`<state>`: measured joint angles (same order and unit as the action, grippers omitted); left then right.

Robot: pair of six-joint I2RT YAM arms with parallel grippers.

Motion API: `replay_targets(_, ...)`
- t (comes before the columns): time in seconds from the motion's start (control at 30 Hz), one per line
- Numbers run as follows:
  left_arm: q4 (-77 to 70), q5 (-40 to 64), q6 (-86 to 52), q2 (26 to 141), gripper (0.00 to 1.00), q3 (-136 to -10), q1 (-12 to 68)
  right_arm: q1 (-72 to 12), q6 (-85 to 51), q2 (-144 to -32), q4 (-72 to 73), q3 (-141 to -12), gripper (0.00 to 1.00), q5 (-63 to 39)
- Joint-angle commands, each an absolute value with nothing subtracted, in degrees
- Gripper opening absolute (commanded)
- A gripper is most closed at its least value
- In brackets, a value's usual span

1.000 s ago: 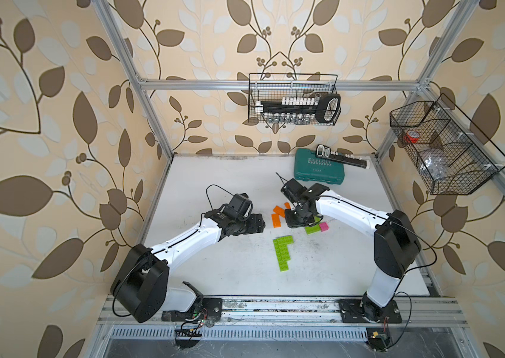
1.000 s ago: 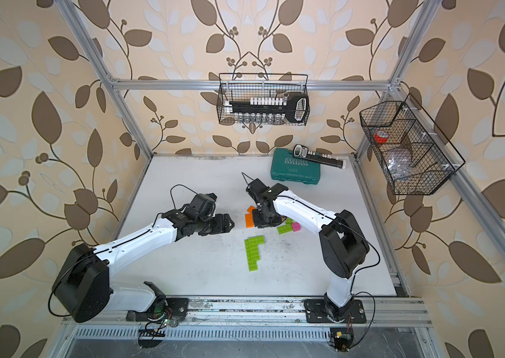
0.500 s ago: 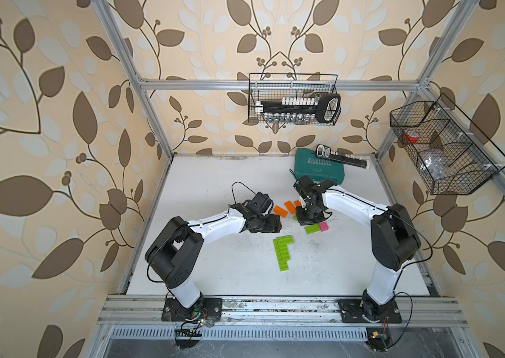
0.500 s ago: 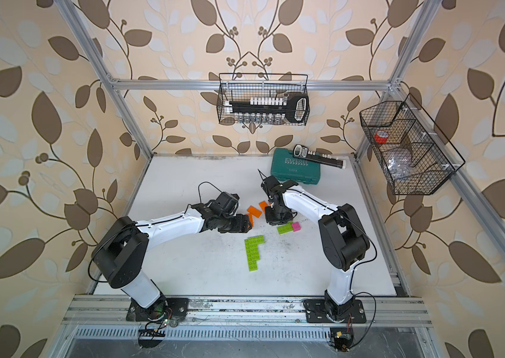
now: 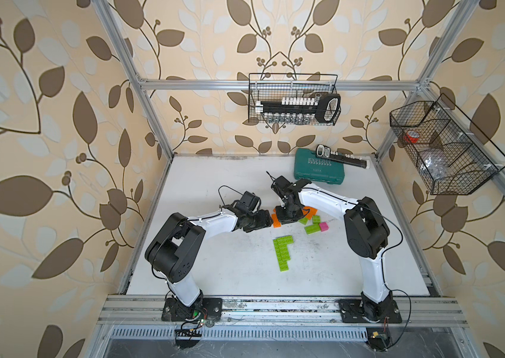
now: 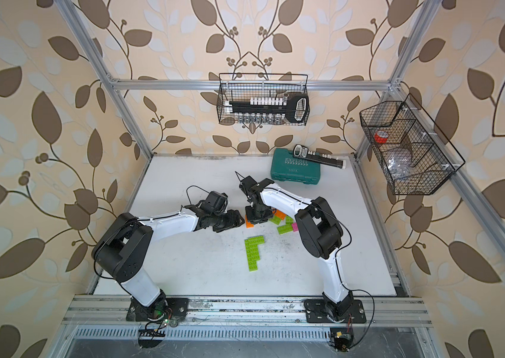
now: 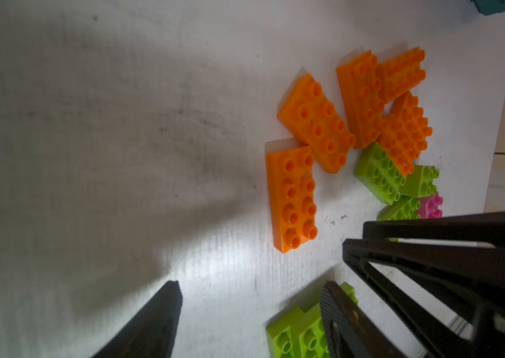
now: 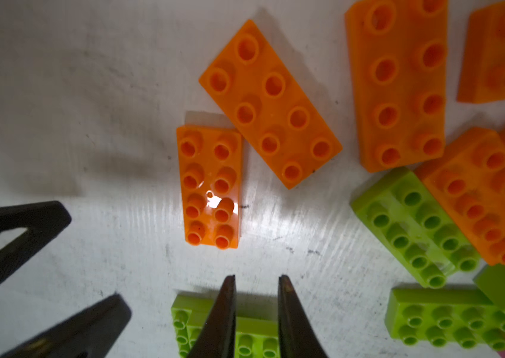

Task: Assemble a small pinwheel with lego
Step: Pick up the lego brick from the center of the board.

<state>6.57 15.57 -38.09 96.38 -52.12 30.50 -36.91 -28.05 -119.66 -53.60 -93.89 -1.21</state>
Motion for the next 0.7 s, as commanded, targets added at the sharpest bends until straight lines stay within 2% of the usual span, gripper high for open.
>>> replay_targets(0.0, 3.9, 17.7, -39.2, 93.3, 0.74, -51.0, 29.5, -37.4, -29.1, -121.7, -55.5, -96.7, 0.22, -2.2)
replay_targets(0.67, 2.4, 19.1, -39.0, 92.3, 0.74, -48.3, 27.3, -38.2, -30.1, -128.0, -58.2, -103.0, 0.17, -1.0)
